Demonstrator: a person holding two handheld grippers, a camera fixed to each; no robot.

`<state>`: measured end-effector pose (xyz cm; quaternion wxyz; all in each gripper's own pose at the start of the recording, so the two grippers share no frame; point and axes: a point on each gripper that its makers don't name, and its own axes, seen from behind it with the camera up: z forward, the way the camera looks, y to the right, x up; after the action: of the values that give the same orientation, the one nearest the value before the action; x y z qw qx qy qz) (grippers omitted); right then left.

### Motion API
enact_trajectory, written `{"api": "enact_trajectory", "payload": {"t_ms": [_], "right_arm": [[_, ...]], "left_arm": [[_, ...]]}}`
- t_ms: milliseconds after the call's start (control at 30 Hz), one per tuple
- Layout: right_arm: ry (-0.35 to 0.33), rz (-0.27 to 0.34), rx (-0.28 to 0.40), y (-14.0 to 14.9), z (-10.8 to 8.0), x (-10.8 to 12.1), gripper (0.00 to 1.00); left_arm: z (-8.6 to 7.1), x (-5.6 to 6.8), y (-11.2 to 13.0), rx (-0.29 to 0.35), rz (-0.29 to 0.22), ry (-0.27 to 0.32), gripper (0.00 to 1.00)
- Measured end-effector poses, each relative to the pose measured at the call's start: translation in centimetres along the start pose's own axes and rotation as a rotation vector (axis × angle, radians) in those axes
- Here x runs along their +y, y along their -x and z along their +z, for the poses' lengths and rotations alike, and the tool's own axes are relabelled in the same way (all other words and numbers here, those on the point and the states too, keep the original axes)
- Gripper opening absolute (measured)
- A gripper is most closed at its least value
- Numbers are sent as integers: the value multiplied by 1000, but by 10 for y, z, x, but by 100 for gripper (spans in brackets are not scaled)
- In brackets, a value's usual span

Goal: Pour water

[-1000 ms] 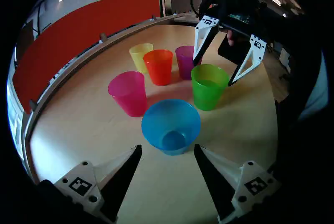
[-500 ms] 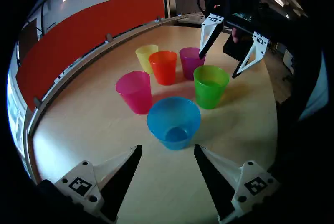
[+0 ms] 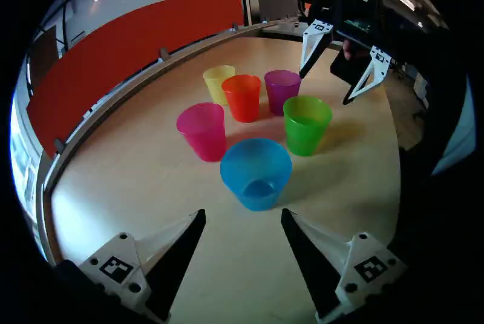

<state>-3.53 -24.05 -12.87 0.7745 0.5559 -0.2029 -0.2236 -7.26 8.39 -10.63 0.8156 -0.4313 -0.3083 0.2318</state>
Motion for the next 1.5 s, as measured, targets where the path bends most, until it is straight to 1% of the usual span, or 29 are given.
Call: {"api": "enact_trajectory", "payload": {"t_ms": [300, 433, 600, 700, 800, 900, 1067, 1200, 1500], "right_arm": [[35, 9, 13, 4, -18, 1, 100], [51, 30, 27, 3, -24, 3, 100], [66, 56, 50, -2, -29, 4, 100], [82, 70, 61, -4, -32, 5, 100], [101, 93, 70, -4, -35, 7, 100], [120, 119, 77, -3, -37, 11, 100], [157, 153, 89, -3, -41, 18, 100], [193, 173, 109, -9, -46, 25, 100], [285, 233, 148, -15, -55, 46, 100]], "left_arm": [[-13, -1, 4, -8, -4, -25, 92], [-18, -4, 6, -4, -13, -43, 92], [-20, -6, 5, 2, -24, -65, 93], [-22, -12, 4, 12, -35, -96, 93], [-26, -19, 3, 31, -57, -132, 92], [-30, -25, 3, 51, -89, -165, 93], [-37, -34, -5, 110, -134, -209, 92], [-43, -41, -12, 149, -153, -244, 93], [-52, -52, -19, 210, -196, -304, 92]]}}
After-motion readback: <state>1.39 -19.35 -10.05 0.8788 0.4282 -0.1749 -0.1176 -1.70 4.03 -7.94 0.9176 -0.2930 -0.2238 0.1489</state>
